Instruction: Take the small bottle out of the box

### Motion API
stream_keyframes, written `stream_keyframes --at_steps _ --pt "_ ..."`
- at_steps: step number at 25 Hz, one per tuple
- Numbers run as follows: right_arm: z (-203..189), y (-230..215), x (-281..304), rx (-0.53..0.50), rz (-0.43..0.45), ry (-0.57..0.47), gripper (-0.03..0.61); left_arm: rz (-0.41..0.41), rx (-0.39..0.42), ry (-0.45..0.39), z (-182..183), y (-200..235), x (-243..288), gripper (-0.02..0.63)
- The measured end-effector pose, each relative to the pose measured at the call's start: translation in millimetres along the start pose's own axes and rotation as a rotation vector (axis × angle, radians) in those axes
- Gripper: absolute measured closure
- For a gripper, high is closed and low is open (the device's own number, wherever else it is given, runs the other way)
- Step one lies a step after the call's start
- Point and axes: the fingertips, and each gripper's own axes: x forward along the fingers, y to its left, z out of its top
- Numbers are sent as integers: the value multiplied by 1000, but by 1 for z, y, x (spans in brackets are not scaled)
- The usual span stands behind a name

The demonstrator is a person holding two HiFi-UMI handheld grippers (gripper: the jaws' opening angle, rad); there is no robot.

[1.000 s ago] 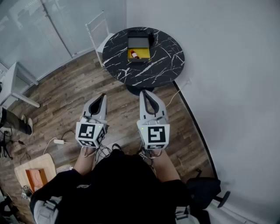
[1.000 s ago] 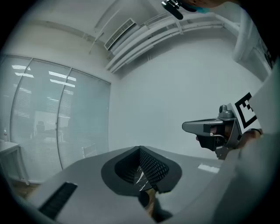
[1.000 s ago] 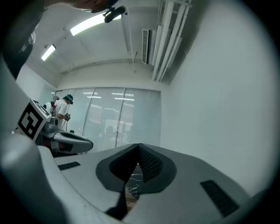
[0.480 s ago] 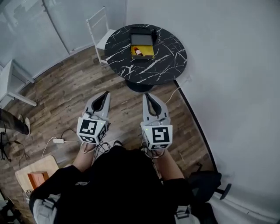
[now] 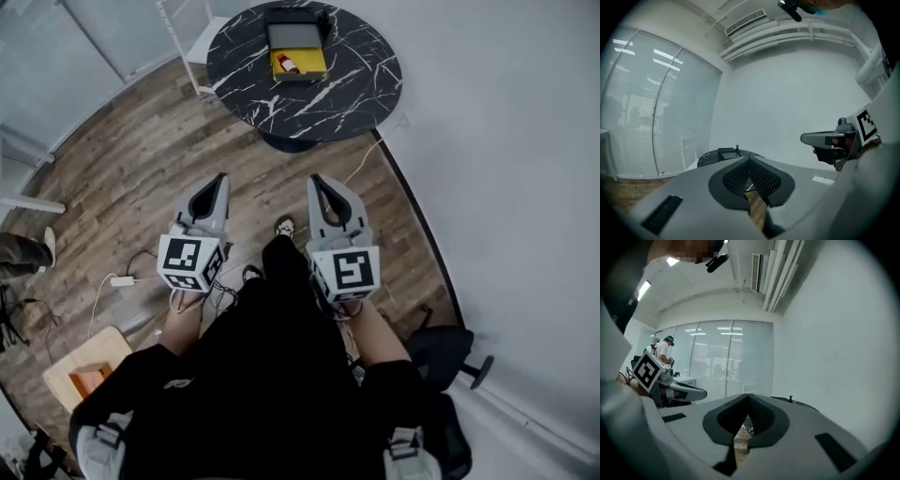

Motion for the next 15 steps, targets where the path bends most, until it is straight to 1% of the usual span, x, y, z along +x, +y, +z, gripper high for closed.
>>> stream_keyframes --at_steps 4,6,10,15 --pt "-9 -21 36 26 34 -11 583 18 22 25 0 17 33 615" --pt "-11 -33 56 24 56 -12 583 17 34 37 4 26 55 615" --pt "-9 -69 92 8 71 6 583 21 60 45 20 38 103 615" --pt "-8 -115 134 39 104 30 583 38 64 53 44 41 162 615"
